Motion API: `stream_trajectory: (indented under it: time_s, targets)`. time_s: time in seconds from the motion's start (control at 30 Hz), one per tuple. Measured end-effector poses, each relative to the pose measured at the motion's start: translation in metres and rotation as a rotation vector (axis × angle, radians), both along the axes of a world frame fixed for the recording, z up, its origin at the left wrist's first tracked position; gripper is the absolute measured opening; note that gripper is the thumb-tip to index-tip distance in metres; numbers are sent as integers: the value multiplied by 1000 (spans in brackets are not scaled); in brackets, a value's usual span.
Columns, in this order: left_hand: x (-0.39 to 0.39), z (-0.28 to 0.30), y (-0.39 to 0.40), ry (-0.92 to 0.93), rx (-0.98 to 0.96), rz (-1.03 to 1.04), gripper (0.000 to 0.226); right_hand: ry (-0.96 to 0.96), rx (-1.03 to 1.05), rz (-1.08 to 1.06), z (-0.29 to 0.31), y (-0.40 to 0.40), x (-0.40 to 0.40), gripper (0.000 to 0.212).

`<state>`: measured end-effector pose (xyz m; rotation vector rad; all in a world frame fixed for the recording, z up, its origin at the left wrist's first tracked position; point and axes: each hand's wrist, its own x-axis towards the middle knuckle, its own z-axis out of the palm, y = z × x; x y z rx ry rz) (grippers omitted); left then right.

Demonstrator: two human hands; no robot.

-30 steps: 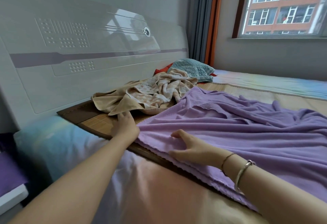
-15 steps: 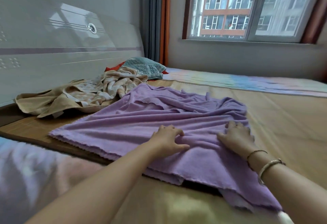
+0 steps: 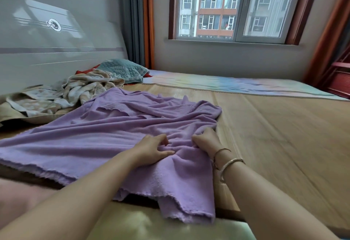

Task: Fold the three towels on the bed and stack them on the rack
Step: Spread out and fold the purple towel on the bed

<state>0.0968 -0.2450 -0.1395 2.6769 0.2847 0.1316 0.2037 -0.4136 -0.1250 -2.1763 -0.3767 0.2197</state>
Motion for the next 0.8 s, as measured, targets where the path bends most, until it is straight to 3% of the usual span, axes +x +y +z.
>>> stream_trajectory:
  time_s: [0.07,0.13,0.17,0.27,0.57,0.8]
  targets:
    - [5,1,-12,7,-8,-21,60,-46,119,-44,-1,-15,9,10]
    - [16,5,-37,25,-18,-43,57,-101,131,-106,-5,-45,27,52]
    - [22,7,-54,39,-24,-64,52,-87,111,-139,-6,-64,36,56]
    - [44,12,-110,43,-57,-114,48,-104,43,-262,1,-120,53,38]
    - [105,9,-277,89,-155,-284,57,-235,-319,-521,19,-293,79,29]
    - [107,16,-297,-13,-214,-352,38,-313,-651,-539,8,-323,65,42]
